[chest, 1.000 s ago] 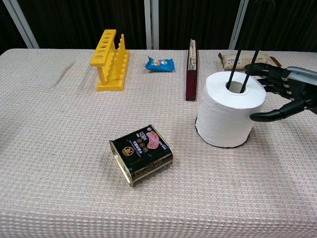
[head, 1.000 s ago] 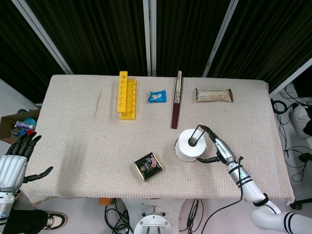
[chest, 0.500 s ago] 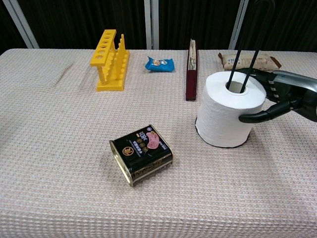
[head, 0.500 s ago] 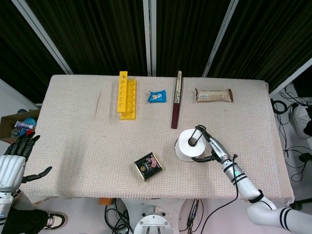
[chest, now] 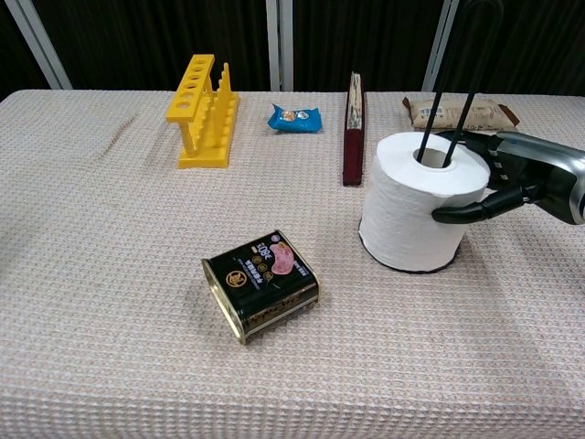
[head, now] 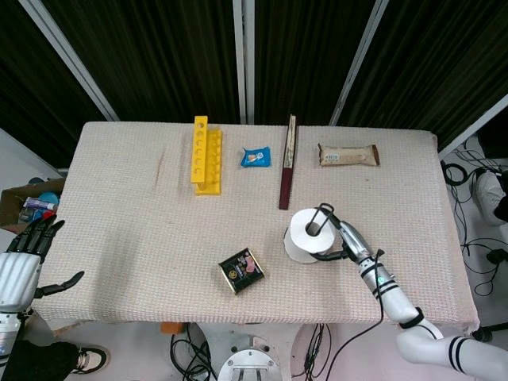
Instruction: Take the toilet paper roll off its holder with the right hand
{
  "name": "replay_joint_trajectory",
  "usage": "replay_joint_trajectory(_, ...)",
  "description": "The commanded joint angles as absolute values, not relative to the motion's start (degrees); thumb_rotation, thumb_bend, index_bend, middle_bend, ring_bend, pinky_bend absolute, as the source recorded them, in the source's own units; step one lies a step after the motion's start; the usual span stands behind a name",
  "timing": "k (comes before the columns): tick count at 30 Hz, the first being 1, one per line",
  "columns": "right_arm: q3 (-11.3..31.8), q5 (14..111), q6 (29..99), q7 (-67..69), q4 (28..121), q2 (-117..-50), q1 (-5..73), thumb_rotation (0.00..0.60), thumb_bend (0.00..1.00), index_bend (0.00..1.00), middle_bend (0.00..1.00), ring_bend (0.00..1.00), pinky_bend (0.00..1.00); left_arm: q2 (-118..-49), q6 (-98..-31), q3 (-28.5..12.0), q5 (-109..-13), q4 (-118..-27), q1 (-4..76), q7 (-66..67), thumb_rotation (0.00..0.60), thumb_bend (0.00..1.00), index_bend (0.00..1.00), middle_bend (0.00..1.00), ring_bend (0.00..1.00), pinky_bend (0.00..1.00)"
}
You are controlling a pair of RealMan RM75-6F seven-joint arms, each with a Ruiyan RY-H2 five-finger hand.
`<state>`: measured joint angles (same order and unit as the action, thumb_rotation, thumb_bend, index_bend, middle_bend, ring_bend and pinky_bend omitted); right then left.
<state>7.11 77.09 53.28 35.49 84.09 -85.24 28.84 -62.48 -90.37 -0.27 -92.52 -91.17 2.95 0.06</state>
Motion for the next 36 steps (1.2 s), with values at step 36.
replay_joint_trajectory(36,12.9,96.6,93.5,49.9,101.0,-76.0,17.9,0.6,0.22,0.44,0.39,0.34,0.38,-62.9,-89.4,-0.1,-92.5,-91.4,3.3,1.1,0.353,0.15,0.09,0.05,0.06,0.22)
